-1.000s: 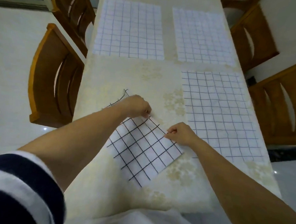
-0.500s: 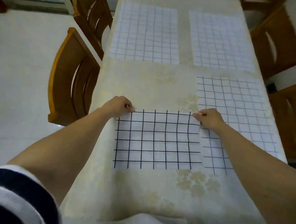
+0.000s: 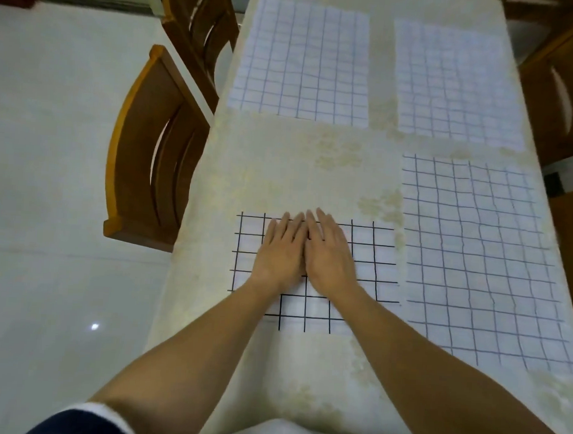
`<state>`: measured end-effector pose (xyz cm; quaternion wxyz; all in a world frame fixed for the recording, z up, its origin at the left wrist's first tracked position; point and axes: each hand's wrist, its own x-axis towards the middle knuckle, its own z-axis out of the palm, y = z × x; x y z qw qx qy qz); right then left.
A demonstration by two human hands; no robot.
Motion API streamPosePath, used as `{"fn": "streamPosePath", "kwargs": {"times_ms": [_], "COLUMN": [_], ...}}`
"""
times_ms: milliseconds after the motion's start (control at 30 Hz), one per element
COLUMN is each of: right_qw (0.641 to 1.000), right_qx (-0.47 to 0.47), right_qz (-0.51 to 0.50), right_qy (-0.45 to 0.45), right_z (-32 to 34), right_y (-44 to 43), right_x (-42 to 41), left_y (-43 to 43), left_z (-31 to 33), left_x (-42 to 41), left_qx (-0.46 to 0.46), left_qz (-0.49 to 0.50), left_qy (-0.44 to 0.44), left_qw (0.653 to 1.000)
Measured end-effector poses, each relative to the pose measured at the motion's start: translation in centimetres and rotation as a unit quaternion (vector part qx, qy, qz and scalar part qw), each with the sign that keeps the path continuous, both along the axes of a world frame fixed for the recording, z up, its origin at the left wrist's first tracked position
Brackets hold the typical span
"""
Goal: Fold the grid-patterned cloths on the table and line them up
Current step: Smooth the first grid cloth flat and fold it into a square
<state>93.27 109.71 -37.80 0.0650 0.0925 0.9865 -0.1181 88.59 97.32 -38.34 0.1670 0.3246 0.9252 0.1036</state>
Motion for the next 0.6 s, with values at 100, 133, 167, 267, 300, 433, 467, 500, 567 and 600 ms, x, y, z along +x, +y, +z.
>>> {"fn": "streamPosePath", "kwargs": {"times_ms": [100,133,167,267,300,433,467,500,567,600], "right_qw": [0.999,0.998,0.997,0.995,0.994,0.991,0.991,0.993,0.995,0.996], "right_qx": [0.029,0.041,0.053,0.059,0.062,0.075,0.077,0.078,0.079,0.076], "right_qz": [0.001,0.004,0.003,-0.038,-0.045,-0.057,-0.062,-0.061,-0.046,-0.04], "right_qy": [-0.036,-0.042,-0.049,-0.067,-0.074,-0.097,-0.085,-0.064,-0.031,-0.033], "right_z": [-1.5,-1.8,-1.9,-1.7,-1.5,-0.9,-0.5,-0.1,0.5,1.0], "right_y": [1.7,2.9,4.2,8.3,9.4,12.0,12.2,12.3,12.4,12.6], "right_x": [1.9,2.7,3.3,4.5,4.8,4.0,3.4,2.7,1.1,0.2], "left_y": [-1.2,-1.8,-2.6,-4.9,-5.4,-5.5,-5.1,-4.5,-3.3,-2.8], "left_z": [-1.4,-1.7,-1.8,-1.6,-1.5,-0.9,-0.5,-0.1,0.8,1.1], "left_x": [0.4,0.3,0.1,-0.9,-1.1,-1.4,-1.5,-1.5,-1.4,-1.3], "left_qx": [-0.021,-0.017,-0.011,-0.008,-0.011,-0.01,-0.001,0.008,0.012,0.002], "left_qz": [0.008,0.009,0.015,0.045,0.045,0.032,0.028,0.012,-0.057,-0.092], "left_qy": [0.01,0.02,0.026,0.029,0.033,0.031,0.029,0.031,0.018,-0.006], "left_qw": [1.0,1.0,0.999,0.999,0.998,0.999,0.999,0.999,0.998,0.996]}}
